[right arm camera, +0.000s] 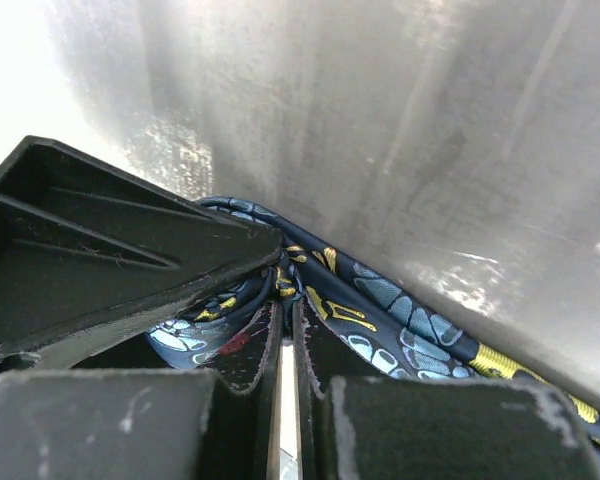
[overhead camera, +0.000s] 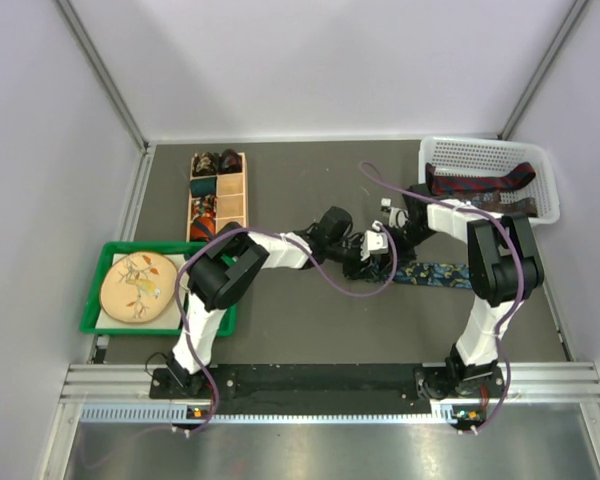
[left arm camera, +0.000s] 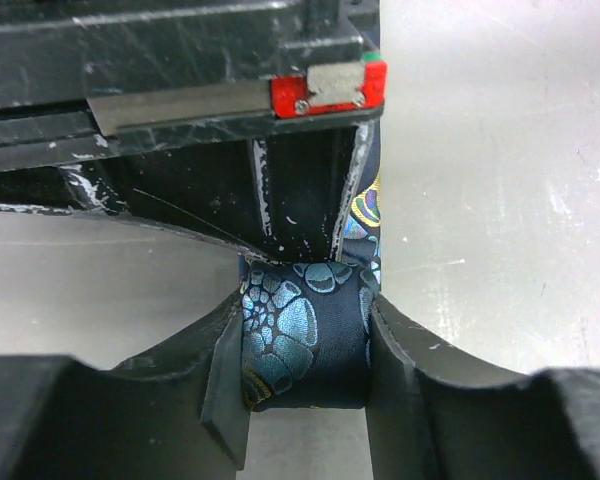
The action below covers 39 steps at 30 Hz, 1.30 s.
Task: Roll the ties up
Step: Roll the tie at the center of the board.
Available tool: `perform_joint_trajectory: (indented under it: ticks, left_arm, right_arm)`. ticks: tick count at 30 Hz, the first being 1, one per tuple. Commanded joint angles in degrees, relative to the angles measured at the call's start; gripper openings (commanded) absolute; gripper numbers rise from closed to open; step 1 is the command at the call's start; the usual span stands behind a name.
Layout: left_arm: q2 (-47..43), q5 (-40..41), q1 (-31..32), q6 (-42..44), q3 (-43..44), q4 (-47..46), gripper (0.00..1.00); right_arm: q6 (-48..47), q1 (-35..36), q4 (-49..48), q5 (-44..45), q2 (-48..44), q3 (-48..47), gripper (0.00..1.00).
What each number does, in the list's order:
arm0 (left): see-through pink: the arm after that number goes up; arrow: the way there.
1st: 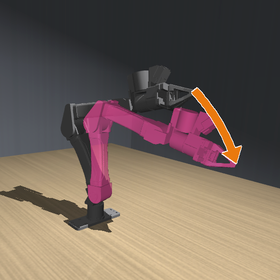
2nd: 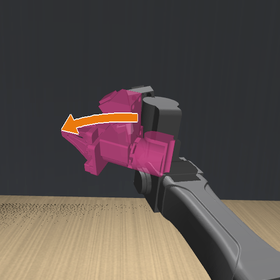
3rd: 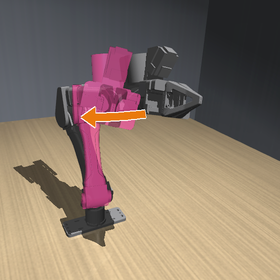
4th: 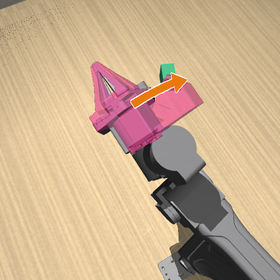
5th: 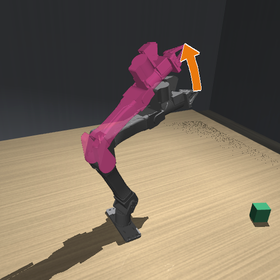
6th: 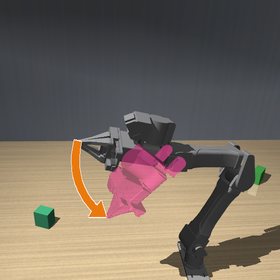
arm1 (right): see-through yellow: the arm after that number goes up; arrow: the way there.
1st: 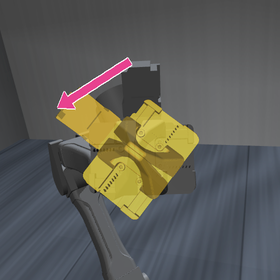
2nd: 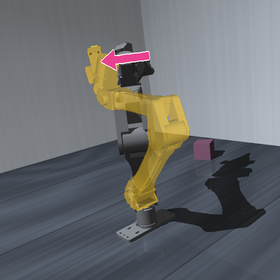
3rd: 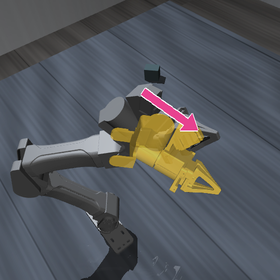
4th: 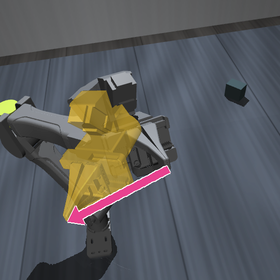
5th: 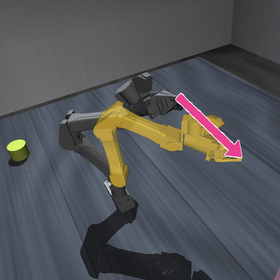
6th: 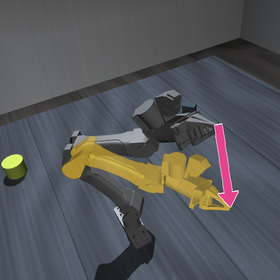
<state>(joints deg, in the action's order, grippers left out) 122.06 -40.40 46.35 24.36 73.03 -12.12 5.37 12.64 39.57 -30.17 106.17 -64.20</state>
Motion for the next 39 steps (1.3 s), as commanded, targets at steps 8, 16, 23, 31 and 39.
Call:
perform_joint_trajectory:
  ticks: [8,16,23,31,39]
  left_arm:
    - [-9.9,10.1,0.0,11.6,-5.2,22.4,0.28]
    - [-6.8,17.7,1.3,16.9,1.3,37.2,0.21]
    - [-4.5,21.1,2.1,18.4,3.5,42.3,0.18]
    - [-3.1,21.1,2.4,18.3,5.3,43.8,0.18]
    - [-2.8,20.3,2.4,17.7,5.4,44.4,0.18]
  right_arm:
    - [2.7,5.4,-9.8,-8.5,3.6,0.1,0.0]
    - [1.6,2.2,-3.0,-15.1,-1.6,0.4,0.29]
    - [2.7,-2.9,-1.9,-21.6,-7.8,4.7,0.37]
    - [10.3,0.1,-12.4,-24.7,-5.9,7.5,0.42]
    - [12.9,2.5,-19.2,-19.2,-3.4,7.2,0.43]
